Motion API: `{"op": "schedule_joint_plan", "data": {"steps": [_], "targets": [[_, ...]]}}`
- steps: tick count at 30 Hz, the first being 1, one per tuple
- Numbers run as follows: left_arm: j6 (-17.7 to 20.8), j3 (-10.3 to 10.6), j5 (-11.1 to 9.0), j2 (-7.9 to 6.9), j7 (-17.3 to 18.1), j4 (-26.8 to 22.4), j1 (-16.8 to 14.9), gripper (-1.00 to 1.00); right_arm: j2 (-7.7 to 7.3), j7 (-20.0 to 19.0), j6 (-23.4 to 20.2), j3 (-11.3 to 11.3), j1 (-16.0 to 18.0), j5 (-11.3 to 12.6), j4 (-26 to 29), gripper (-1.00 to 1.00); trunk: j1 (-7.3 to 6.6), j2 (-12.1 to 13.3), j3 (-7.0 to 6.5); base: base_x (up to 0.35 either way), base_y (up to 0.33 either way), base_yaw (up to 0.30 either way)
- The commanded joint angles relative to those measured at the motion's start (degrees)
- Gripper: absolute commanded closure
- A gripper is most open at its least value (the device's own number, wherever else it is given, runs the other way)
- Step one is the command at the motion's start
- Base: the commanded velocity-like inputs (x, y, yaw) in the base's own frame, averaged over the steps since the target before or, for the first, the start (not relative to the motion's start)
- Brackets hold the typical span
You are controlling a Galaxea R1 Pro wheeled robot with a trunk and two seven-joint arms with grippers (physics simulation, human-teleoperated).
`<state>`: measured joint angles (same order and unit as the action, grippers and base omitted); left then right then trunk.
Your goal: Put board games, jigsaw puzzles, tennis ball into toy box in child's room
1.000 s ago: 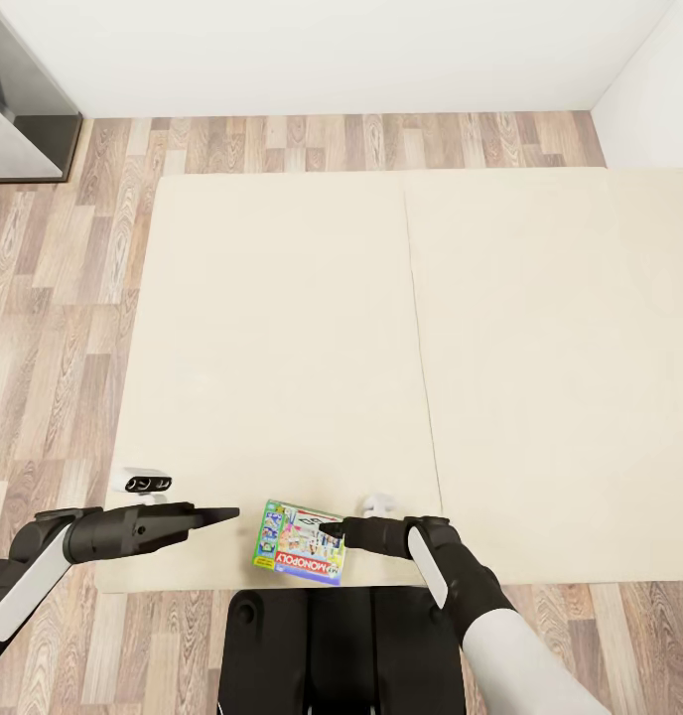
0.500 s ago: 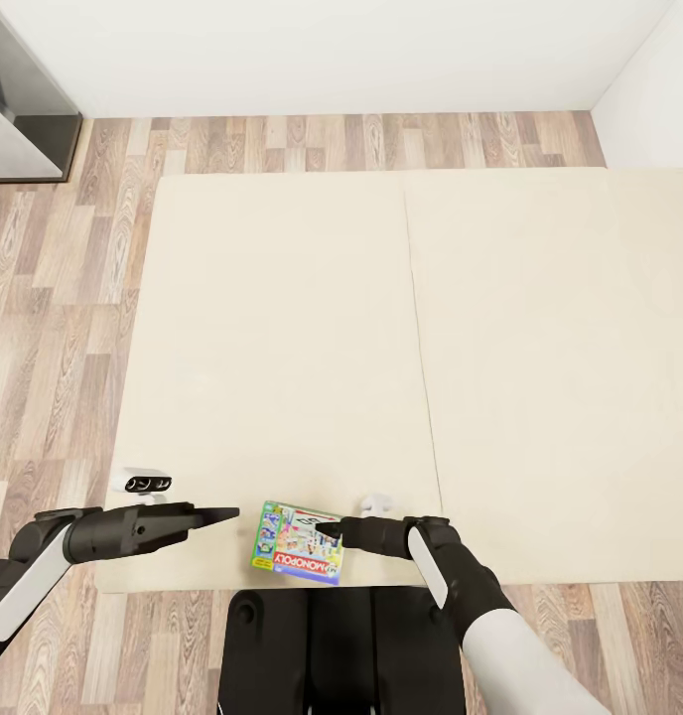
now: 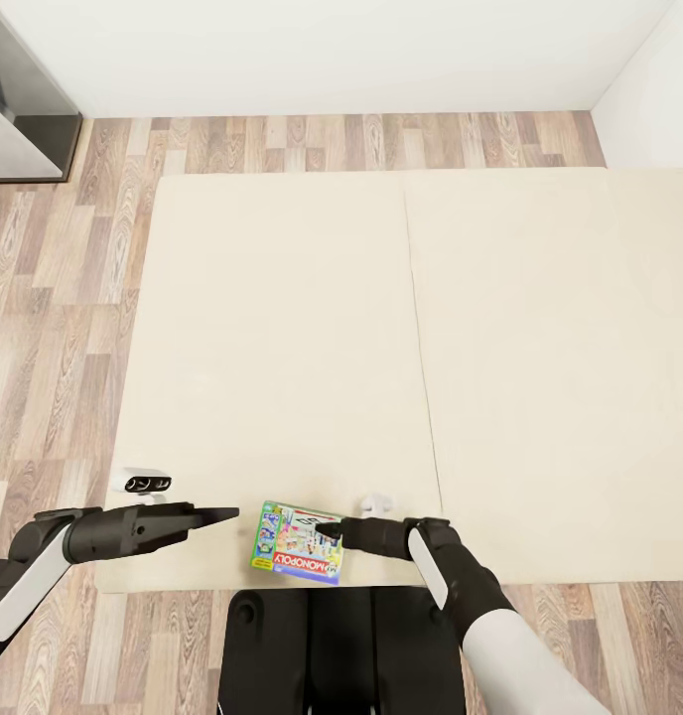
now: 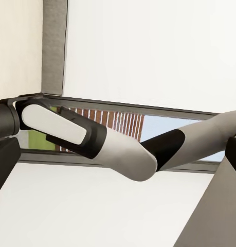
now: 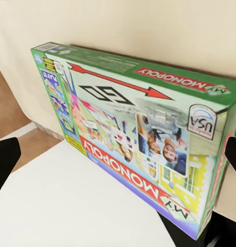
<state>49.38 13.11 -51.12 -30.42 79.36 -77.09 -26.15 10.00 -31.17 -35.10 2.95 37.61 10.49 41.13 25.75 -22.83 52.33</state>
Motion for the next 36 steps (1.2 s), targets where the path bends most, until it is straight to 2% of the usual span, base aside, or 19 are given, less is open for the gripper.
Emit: {"op": "schedule_joint_plan", "data": {"steps": [1,12,23,36], "targets": [[0.59,0.16,-0.38,-0.07,0.01,0.0,-0.04,-1.0,0.0,0.15,-0.42,0.0,0.01,0.45,0.01,-1.0,0.03,-0.09,0.06,0.0,0.0,0.0],[0.63,0.15,-0.38,-0.08,0.01,0.01,0.01,-1.0,0.0,0.16,-0.07,-0.11,0.01,0.56,-3.7,-1.0,0.03,-0.09,0.06,0.0,0.0,0.0],[0.61,0.16,-0.38,-0.08,0.01,0.0,0.03,-1.0,0.0,0.15,0.02,-0.08,0.01,0.5,-4.46,-1.0,0.03,-0.09,0.07,0.0,0.0,0.0],[0.6,0.15,-0.38,-0.08,0.01,-0.02,-0.02,-1.0,0.0,0.07,-0.06,-0.05,0.01,0.42,-4.48,-1.0,0.03,-0.09,1.02,0.0,0.0,0.0]]}}
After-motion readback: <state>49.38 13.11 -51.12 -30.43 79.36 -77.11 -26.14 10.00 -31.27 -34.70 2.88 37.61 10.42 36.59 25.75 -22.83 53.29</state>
